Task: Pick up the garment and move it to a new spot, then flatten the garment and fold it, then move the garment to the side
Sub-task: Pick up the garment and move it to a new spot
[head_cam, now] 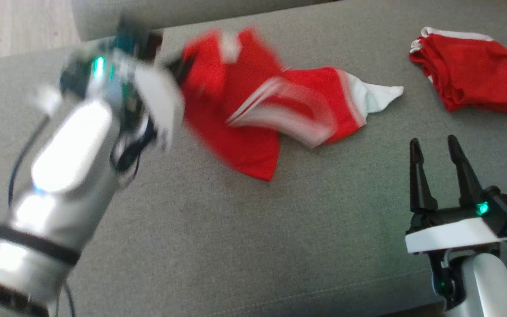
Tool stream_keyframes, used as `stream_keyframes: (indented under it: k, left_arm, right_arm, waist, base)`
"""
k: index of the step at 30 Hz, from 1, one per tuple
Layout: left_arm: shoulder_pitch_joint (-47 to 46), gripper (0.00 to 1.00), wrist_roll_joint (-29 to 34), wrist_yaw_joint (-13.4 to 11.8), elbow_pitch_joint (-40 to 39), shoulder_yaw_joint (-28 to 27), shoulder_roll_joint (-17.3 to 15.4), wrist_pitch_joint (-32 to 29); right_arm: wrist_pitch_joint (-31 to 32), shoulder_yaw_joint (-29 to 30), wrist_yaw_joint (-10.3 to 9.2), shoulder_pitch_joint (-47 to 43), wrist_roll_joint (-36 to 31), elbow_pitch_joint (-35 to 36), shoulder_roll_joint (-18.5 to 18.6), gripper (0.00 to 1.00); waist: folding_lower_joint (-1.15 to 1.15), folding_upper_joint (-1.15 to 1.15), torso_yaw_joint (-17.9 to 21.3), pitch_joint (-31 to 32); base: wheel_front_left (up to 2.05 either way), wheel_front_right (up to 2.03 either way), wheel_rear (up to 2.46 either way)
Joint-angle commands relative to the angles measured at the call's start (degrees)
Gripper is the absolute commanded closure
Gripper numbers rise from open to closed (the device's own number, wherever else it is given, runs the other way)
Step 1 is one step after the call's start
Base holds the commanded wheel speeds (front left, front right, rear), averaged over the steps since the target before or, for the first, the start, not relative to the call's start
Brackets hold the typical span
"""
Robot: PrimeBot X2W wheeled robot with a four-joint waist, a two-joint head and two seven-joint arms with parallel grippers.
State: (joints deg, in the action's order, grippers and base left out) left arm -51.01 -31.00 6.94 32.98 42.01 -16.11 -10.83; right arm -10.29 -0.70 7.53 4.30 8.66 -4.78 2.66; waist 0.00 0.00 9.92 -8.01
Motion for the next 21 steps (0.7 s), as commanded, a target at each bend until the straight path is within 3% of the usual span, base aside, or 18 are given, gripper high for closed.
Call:
stream_keyframes:
  k: [1, 6, 14, 15, 17, 18, 21]
  left_arm:
    - [-3.06, 1.0, -0.23, -0.32, -1.06, -2.17, -2.52, 0.18]
    - [0.17, 1.0, -0.1, -0.67, 6.48, -1.86, -4.82, 1.54]
    - [-1.94, 1.0, 0.92, -2.54, 15.59, -2.77, -6.56, 5.81]
    - [-2.13, 0.91, 0.86, -2.77, 16.57, -2.97, -6.58, 6.4]
    - [-2.36, 0.23, 0.81, -2.88, 18.28, -3.07, -6.46, 7.57]
    - [-2.4, 0.0, 0.81, -2.84, 19.03, -3.03, -6.29, 8.18]
    - [-2.44, 0.0, 0.57, -2.8, 21.04, -3.13, -5.59, 10.19]
  right_arm:
    - [-0.77, -1.67, -0.04, 2.71, 0.52, 1.52, 0.21, 0.0]
    - [-1.15, -3.07, -0.04, 4.23, 0.71, 0.49, 0.21, 0.0]
    - [-1.89, -4.74, -0.04, 5.72, 0.86, -1.28, 0.21, 0.0]
    - [-1.99, -4.87, -0.04, 5.79, 0.86, -1.48, 0.21, 0.0]
    - [-2.16, -5.09, -0.04, 5.83, 0.84, -1.89, 0.21, 0.0]
    - [-2.22, -5.17, -0.04, 5.81, 0.82, -2.09, 0.21, 0.0]
    - [-2.29, -5.32, -0.04, 5.63, 0.76, -2.69, 0.21, 0.0]
  waist:
    - [0.0, 0.0, 0.15, -0.67]
    - [0.0, 0.0, 0.66, -2.45]
    - [0.0, 0.0, 1.2, -4.4]
    - [0.0, 0.0, 1.23, -4.44]
    - [0.0, 0.0, 1.21, -4.35]
    - [0.0, 0.0, 1.13, -4.19]
    - [0.0, 0.0, 0.59, -3.22]
  base:
    - [0.0, 0.0, 0.0]
    - [0.0, 0.0, 0.0]
    - [0.0, 0.0, 0.0]
    - [0.0, 0.0, 0.0]
    - [0.0, 0.0, 0.0]
    - [0.0, 0.0, 0.0]
    - [0.0, 0.0, 0.0]
